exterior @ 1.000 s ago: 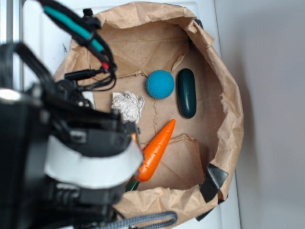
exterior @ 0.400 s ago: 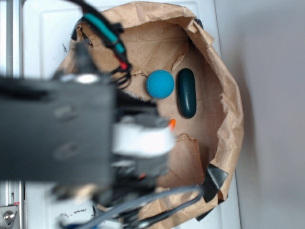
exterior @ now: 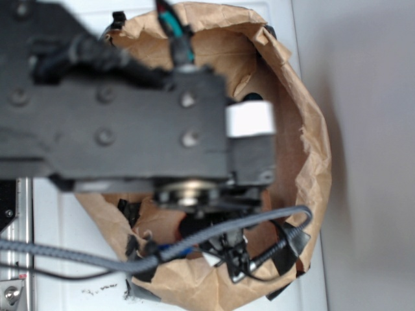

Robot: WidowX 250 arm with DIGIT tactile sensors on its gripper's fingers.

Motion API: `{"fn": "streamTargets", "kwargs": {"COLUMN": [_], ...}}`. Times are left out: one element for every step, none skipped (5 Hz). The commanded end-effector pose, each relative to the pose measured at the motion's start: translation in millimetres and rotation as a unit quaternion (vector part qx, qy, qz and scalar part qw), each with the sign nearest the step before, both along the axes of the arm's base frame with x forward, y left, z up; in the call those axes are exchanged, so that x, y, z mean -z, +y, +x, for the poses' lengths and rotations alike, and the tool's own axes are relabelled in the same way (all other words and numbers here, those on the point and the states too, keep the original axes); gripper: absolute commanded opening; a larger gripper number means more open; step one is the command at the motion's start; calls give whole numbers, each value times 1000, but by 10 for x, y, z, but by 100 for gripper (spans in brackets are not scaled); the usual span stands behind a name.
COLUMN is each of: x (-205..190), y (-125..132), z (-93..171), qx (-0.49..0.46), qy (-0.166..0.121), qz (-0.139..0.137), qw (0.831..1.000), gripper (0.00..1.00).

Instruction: Grab the carrot.

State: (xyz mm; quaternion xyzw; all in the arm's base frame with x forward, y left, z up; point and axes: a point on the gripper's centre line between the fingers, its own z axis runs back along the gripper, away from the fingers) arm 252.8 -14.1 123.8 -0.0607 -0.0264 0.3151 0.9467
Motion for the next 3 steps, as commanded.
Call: {"fn": "streamTargets", "kwargs": {"x": [522,630,642], "y": [-205,-299,-415], "z": [180,260,271], "qx": [4,-1,4], "qy": [-10,9,14], "qz": [86,82,45], "qw": [996,997,999], "gripper": [100,100,100]}}
